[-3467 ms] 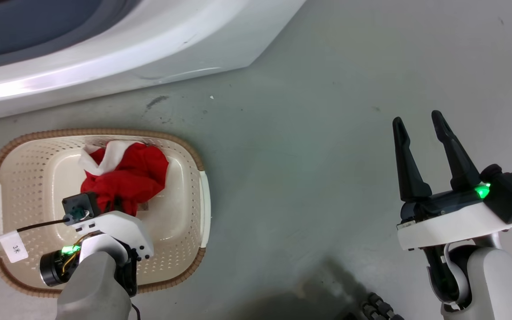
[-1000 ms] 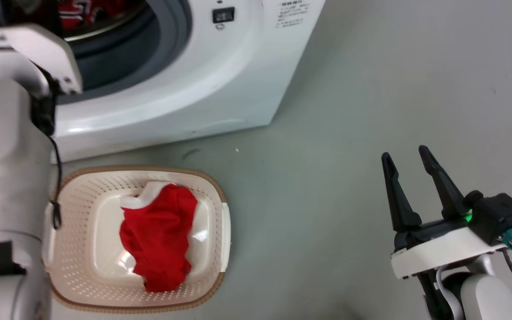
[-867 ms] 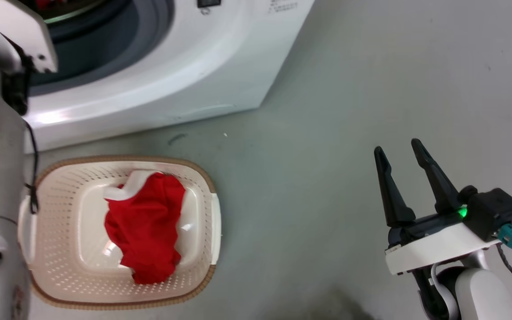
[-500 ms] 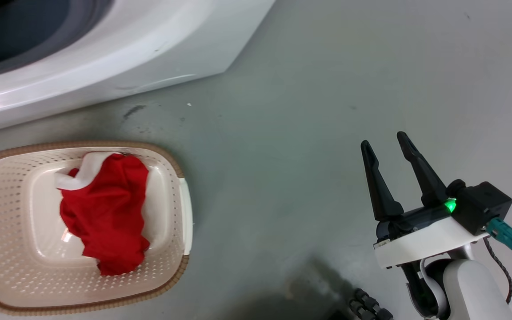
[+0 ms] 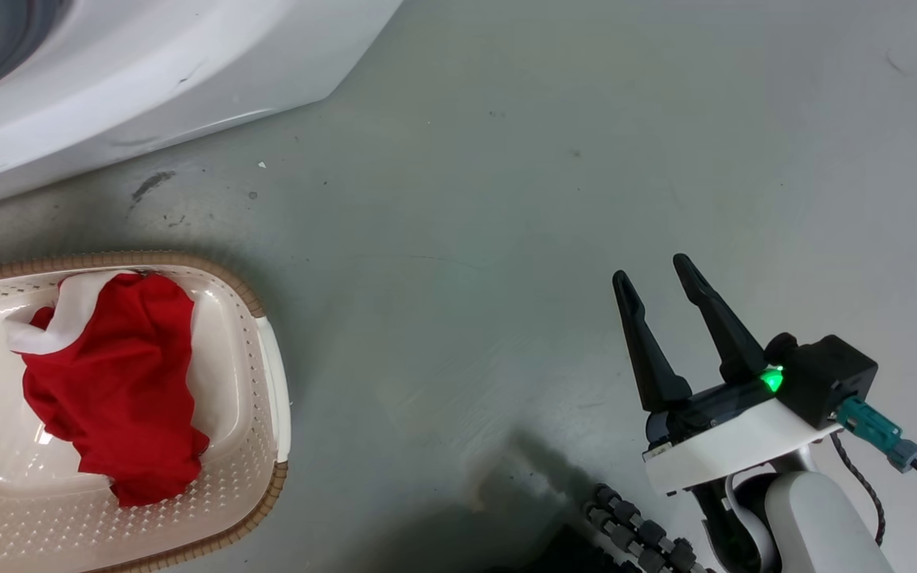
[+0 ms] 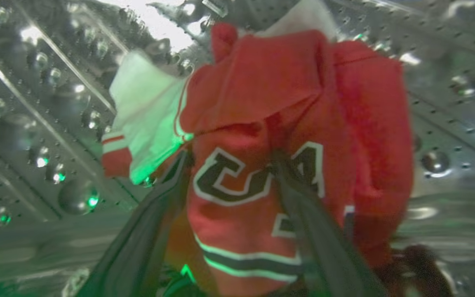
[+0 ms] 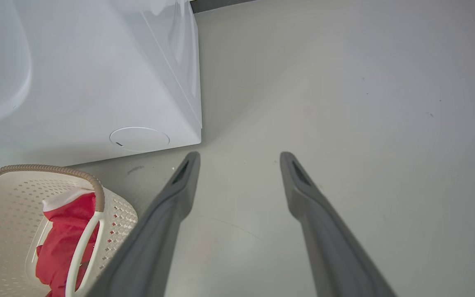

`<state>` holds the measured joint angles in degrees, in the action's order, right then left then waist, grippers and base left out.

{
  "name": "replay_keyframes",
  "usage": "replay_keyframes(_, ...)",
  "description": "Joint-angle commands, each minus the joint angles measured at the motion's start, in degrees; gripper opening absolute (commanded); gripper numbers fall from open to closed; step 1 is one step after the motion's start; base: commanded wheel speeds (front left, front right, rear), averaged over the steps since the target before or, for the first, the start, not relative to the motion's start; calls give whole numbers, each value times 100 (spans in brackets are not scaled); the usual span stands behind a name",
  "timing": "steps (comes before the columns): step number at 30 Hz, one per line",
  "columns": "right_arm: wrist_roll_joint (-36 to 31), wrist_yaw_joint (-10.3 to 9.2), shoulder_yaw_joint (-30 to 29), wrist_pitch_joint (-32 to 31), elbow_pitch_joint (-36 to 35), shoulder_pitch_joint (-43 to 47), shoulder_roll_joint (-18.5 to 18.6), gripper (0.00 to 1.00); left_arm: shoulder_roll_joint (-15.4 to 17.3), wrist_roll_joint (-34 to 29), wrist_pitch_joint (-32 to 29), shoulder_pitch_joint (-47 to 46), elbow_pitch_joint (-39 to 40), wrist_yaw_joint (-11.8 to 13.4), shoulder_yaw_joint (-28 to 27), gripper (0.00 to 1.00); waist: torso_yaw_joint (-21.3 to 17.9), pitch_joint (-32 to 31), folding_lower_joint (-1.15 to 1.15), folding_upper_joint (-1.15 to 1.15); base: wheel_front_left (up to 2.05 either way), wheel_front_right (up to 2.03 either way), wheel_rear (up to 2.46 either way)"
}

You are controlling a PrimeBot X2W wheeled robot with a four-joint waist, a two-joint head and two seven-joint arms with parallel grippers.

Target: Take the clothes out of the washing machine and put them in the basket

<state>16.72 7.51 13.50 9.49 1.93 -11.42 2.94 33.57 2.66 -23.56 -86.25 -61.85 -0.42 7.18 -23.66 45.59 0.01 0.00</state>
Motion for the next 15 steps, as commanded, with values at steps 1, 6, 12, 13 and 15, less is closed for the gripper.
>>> replay_keyframes(1, 36, -4, 21, 24, 23, 51, -13, 100, 39, -13, -157, 10, -26, 22, 10, 100, -31, 12, -1, 0, 0, 0, 0)
replay_keyframes(6, 93, -4, 93, 44, 66, 27, -12, 100, 97, 90, -551, 219, 81, 84, -31, 0, -79, -9, -1, 0, 0, 0, 0)
replay_keyframes(12, 125, -4, 61, 65, 66, 14, -12, 100, 163, 122, -123, 484, 629, 385, -75, 0, -91, -140, -1, 0, 0, 0, 0)
replay_keyframes(13, 108, -4, 43, 57, 70, 26, -12, 100, 165, 113, 23, 532, 744, 435, -73, 0, -81, -170, -1, 0, 0, 0, 0)
replay_keyframes(15, 85, -4, 13, 64, 68, 36, -12, 100, 157, 116, 346, 676, 969, 557, -89, 0, -62, -241, -1, 0, 0, 0, 0)
